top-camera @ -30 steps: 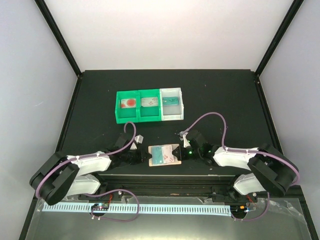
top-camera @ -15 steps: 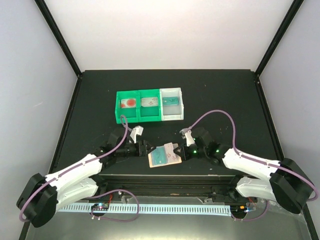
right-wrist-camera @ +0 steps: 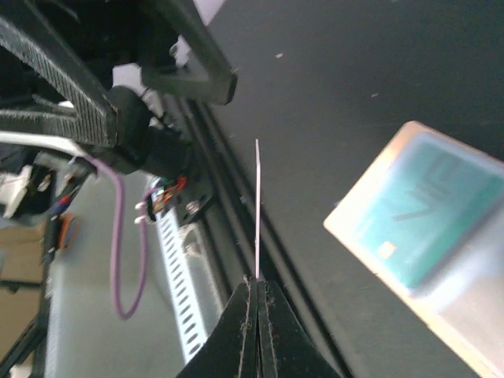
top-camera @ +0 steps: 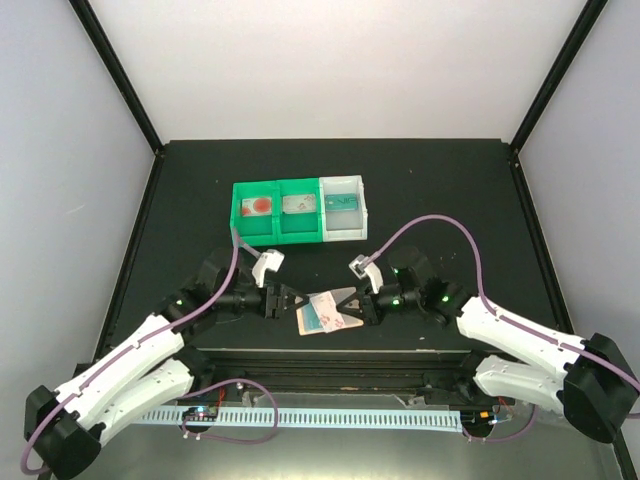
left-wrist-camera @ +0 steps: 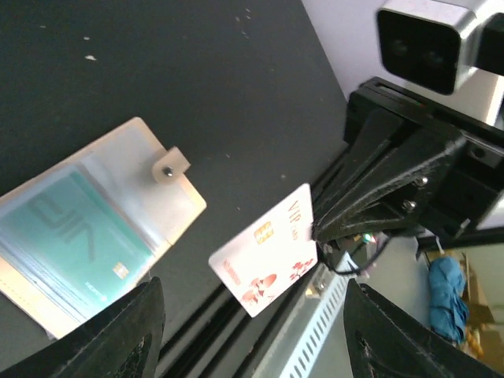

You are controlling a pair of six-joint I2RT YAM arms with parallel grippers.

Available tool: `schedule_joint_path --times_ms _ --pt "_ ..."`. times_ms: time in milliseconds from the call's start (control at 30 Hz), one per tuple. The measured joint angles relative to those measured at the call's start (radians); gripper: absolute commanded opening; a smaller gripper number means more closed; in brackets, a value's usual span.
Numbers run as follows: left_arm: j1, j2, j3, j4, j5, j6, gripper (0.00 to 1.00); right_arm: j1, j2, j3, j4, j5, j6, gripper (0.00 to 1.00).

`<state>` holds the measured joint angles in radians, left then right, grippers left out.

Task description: Take the credit cards out of the card holder

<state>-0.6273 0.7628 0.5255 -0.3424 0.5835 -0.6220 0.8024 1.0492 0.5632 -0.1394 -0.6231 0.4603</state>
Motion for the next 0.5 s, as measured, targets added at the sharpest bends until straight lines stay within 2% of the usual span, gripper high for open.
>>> schedule_joint_path --times_ms 300,400,500 --pt "0.0 -0.018 0.048 -0.137 0.186 0.083 0.6 0.0 0.003 -0.002 0.05 -0.243 -0.008 0.01" --pt "0.0 -0.007 0.047 -0.14 0.261 0.101 0.54 0.0 0.003 -0.002 0.066 -0.297 -0.006 0.01" --pt "0.0 -0.006 0.043 -0.131 0.318 0.112 0.43 0.0 0.003 -0.003 0.092 -0.333 -0.004 0.01"
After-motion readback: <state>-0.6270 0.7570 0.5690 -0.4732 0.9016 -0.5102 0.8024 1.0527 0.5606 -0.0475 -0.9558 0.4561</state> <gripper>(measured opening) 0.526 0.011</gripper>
